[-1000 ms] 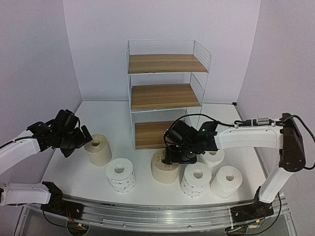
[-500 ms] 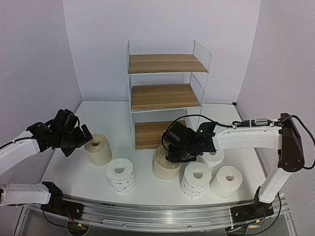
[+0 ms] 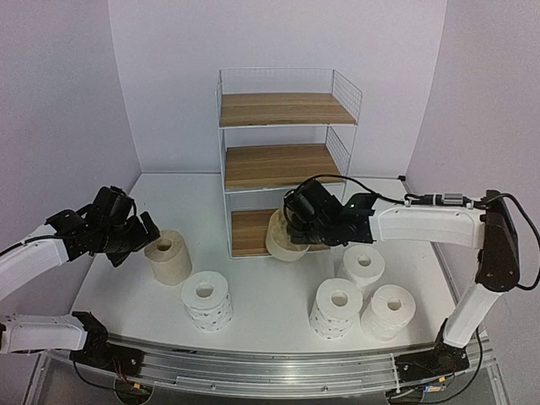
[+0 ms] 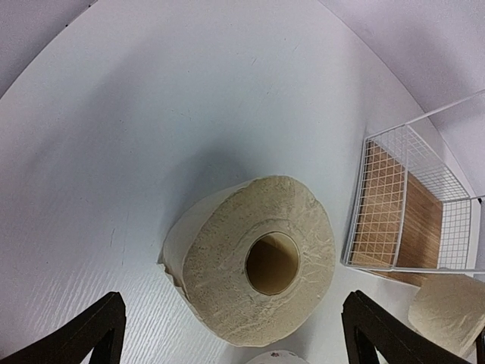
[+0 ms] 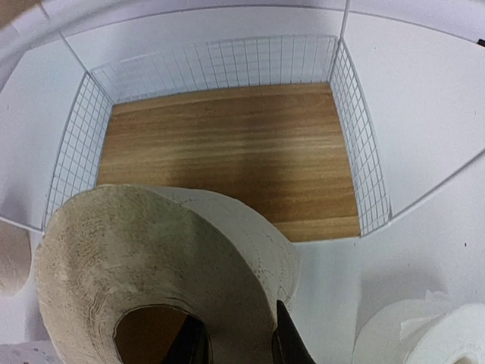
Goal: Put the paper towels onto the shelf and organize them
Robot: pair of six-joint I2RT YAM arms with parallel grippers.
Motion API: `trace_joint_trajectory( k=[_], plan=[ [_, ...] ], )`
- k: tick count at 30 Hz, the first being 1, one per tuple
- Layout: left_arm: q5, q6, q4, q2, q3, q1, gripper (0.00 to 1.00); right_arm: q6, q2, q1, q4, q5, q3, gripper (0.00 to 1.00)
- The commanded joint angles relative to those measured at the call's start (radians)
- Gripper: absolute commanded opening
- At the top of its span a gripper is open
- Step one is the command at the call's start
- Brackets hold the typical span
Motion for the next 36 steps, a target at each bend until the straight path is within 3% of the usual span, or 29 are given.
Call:
trace_joint_trajectory(
  k=[1, 14, 36],
  plan=[
    [0.012, 0.016, 0.035, 0.002, 0.004, -0.001, 0.99, -0.084, 0.001, -0.039, 0.193, 0.019, -0.024, 0.15],
    [0.025, 0.003, 0.029, -0.012, -0.005, -0.001, 0.99, -0.123, 0.038, -0.080, 0.309, 0.064, -0.076, 0.17],
    [0.066, -0.038, 0.025, -0.053, -0.020, -0.001, 0.99, -0.093, 0.061, -0.092, 0.327, 0.128, -0.135, 0.25]
  ],
)
